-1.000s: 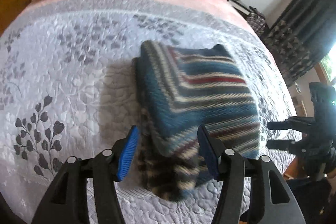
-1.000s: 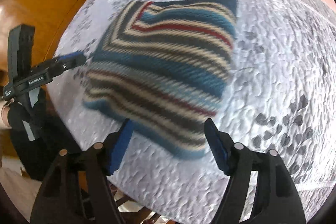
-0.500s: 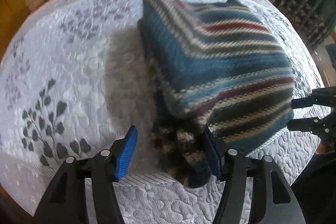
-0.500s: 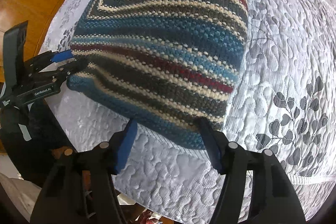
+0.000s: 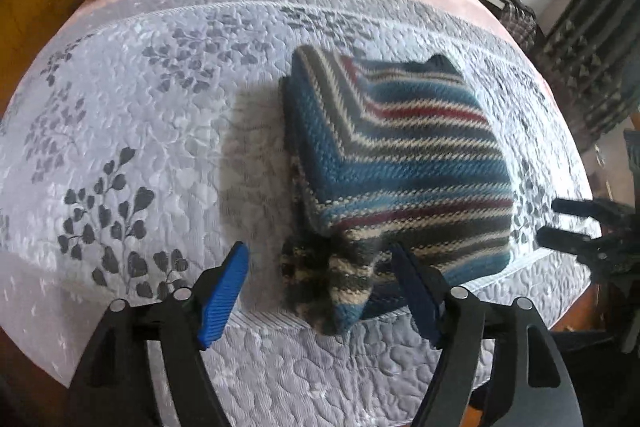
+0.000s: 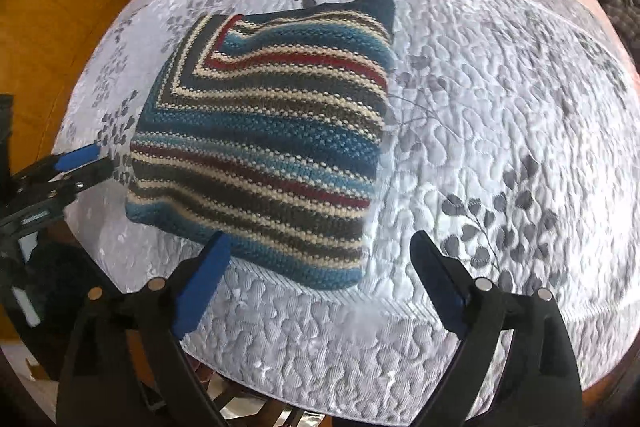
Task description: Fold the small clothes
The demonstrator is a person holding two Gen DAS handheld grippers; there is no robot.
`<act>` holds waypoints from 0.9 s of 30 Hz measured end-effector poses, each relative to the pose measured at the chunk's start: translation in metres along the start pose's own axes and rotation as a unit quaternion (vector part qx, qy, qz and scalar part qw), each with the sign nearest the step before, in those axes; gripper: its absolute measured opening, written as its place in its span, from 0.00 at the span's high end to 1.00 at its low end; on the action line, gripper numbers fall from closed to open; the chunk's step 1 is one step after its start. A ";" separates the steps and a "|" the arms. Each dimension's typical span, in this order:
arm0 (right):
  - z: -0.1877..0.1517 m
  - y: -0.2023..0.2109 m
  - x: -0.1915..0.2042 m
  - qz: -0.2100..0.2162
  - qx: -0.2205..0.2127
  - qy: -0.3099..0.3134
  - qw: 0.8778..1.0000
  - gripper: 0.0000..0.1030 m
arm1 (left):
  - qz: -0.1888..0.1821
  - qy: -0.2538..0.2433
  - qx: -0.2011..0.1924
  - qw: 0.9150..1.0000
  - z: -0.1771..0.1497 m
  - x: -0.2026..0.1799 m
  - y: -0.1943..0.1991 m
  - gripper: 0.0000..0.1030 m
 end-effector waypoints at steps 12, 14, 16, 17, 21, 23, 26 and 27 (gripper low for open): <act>-0.017 0.048 0.021 -0.085 -0.070 -0.038 0.993 0.09 | 0.058 0.005 -0.047 0.997 -0.013 -0.005 0.041 0.15; -0.021 0.053 0.022 -0.091 -0.078 -0.043 0.992 0.08 | 0.061 0.004 -0.049 0.997 -0.016 -0.006 0.044 0.15; -0.025 0.058 0.021 -0.097 -0.081 -0.055 0.990 0.08 | 0.066 0.001 -0.052 0.996 -0.017 -0.007 0.046 0.15; -0.027 0.059 0.021 -0.100 -0.081 -0.058 0.990 0.07 | 0.069 0.000 -0.054 0.996 -0.017 -0.008 0.047 0.15; -0.033 0.064 0.021 -0.106 -0.087 -0.066 0.988 0.07 | 0.067 -0.002 -0.064 0.996 -0.019 -0.014 0.053 0.15; -0.035 0.065 0.021 -0.111 -0.086 -0.069 0.988 0.06 | 0.069 -0.005 -0.069 0.995 -0.020 -0.019 0.056 0.14; -0.039 0.066 0.022 -0.104 -0.085 -0.073 0.988 0.06 | 0.070 -0.011 -0.079 0.994 -0.021 -0.025 0.059 0.13; -0.040 0.066 0.023 -0.104 -0.085 -0.074 0.988 0.06 | 0.071 -0.013 -0.080 0.994 -0.022 -0.026 0.060 0.13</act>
Point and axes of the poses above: each gripper's, at about its wrist camera, not at the fingertips, and y roughly against the way its jaws point, x to its left, z to its top, the point moved 7 cm from there along -y, roughly the way its jaws point, and after that the axes turned 7 degrees about x, right-handed, at the moved point
